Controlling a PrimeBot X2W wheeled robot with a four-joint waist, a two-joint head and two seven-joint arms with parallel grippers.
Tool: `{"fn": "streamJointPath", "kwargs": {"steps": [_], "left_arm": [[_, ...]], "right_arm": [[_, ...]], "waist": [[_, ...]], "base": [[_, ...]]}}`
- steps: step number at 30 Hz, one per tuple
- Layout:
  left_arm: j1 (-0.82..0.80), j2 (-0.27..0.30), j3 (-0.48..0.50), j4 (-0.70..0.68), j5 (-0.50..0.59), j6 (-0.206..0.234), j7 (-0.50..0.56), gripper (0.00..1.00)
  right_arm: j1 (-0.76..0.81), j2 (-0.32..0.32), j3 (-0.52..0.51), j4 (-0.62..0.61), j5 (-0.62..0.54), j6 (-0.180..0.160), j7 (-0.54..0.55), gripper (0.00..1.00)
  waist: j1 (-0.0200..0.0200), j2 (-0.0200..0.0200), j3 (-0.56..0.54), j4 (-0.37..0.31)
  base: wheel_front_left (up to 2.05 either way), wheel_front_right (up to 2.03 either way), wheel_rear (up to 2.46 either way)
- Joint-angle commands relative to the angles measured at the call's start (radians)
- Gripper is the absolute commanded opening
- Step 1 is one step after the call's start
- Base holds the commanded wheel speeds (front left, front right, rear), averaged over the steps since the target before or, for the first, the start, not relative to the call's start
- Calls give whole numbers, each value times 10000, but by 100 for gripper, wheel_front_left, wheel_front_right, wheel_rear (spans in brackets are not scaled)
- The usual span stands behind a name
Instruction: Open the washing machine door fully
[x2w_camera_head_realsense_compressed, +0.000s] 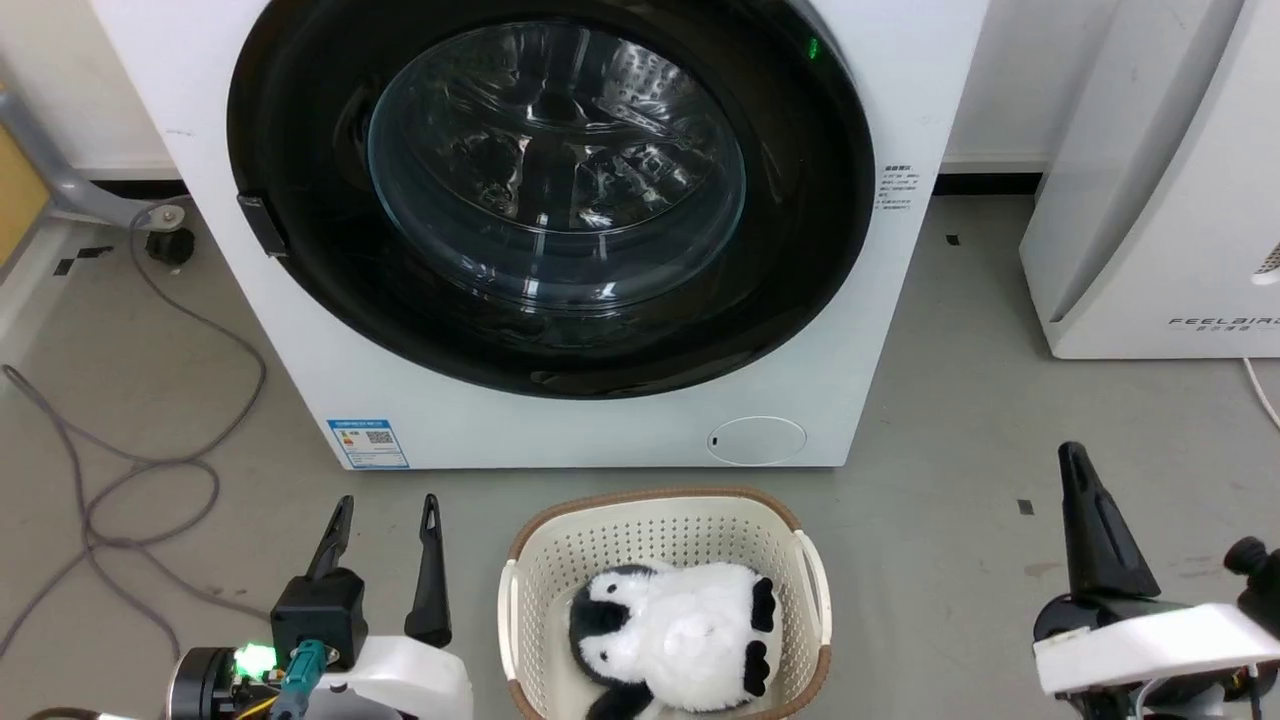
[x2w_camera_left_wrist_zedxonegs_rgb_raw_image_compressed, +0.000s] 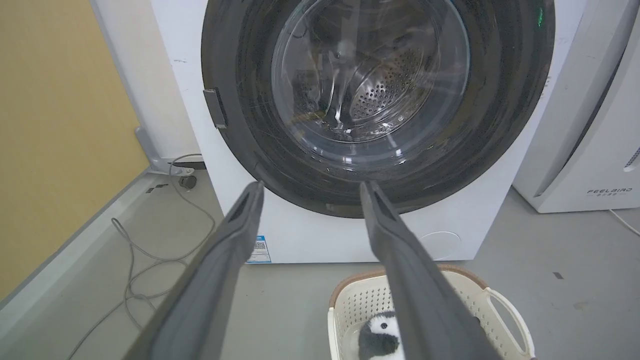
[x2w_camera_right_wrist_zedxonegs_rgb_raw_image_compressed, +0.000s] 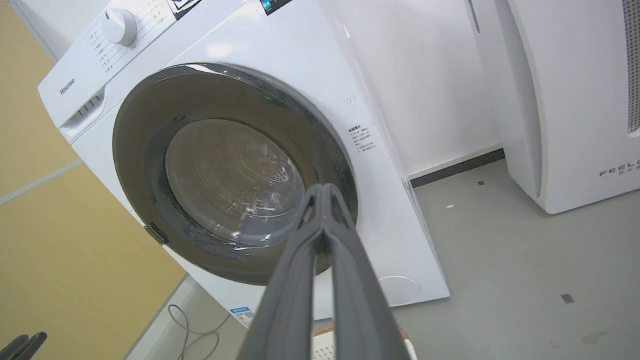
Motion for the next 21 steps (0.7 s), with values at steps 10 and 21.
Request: {"fn": "streamJointPath", "kwargs": {"steps": [10, 21], "left_arm": [[-335, 2, -90, 48, -56, 179, -281, 100], [-602, 2, -204, 78, -105, 356, -511, 100]], "right_arm": [[-770, 0, -17, 695, 3248, 4, -243, 0], [-2099, -55, -862, 1796, 6029, 5, 826, 0]], "waist": [[-1, 0, 219, 135], [-1, 0, 653, 317]], "base": [[0, 0, 0], [0, 0, 0]]}}
